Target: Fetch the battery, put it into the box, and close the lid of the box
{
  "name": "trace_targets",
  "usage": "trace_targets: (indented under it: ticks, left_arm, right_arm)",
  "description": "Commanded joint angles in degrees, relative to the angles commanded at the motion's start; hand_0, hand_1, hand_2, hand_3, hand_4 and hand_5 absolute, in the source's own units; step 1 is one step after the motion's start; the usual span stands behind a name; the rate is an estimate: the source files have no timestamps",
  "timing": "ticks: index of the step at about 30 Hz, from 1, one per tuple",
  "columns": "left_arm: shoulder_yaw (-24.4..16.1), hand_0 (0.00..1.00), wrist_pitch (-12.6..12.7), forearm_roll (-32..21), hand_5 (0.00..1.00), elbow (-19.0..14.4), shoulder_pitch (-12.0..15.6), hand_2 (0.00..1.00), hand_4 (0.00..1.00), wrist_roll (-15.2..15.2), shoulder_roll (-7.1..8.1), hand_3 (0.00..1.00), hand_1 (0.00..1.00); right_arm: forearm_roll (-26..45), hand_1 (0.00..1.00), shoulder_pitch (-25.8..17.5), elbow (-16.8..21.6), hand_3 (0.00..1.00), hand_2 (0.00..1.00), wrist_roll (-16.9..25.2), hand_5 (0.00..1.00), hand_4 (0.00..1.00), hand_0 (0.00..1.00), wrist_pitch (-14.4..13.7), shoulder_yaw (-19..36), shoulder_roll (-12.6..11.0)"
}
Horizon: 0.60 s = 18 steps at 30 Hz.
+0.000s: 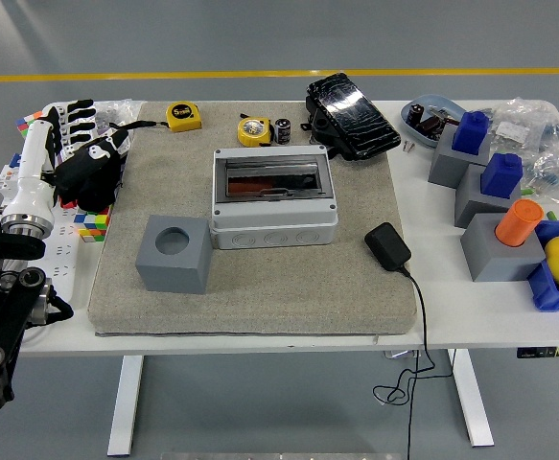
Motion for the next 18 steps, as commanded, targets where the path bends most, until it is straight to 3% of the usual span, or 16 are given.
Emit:
trace_targets:
  ticks: [18]
  left_arm:
    - [-0.1, 0.611, 0.2, -0.3, 0.326, -0.1, 0.6, 0.753, 0.972, -0.2, -0.3, 0.782, 0.701]
  right_arm:
    - [-0.2, 0.601, -0.5, 0.0, 0.546, 0.592, 0.0, 0.482, 0.927, 0.546, 0.1, 0.7, 0.1]
